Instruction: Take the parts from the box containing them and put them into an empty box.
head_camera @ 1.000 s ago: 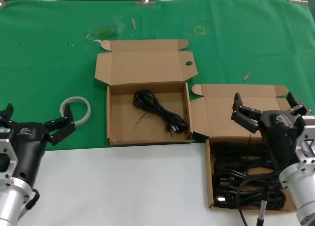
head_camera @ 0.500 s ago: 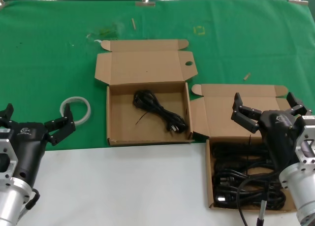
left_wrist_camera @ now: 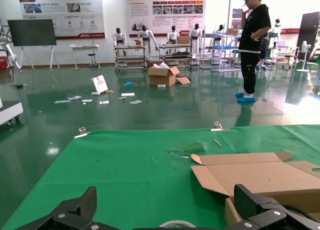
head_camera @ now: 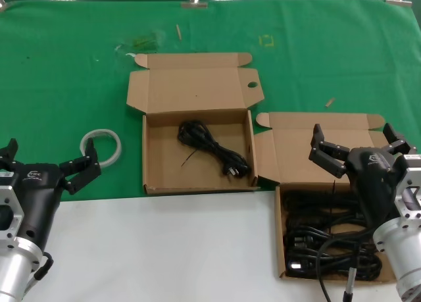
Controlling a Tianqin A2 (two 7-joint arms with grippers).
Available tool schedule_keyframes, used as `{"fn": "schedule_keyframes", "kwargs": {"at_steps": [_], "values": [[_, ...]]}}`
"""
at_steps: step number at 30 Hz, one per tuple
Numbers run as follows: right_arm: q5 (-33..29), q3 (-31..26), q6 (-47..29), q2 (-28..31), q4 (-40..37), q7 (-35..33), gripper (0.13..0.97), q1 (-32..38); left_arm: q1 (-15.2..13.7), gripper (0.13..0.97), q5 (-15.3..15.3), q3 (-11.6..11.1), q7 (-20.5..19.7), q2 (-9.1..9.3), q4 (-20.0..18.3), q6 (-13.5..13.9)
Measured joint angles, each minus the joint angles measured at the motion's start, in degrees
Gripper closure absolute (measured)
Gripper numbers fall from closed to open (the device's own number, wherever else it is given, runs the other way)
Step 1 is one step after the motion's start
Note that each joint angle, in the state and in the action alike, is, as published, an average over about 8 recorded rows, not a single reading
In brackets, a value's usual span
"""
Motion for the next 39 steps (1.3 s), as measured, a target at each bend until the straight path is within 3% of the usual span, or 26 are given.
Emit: {"fn": "schedule_keyframes", "kwargs": {"at_steps": [39], "values": [[0.0, 0.0, 0.0, 0.0, 0.0, 0.0, 0.129, 0.0, 0.0, 0.132, 0.0, 0.0, 0.0, 0.0, 0.0, 0.0]]}}
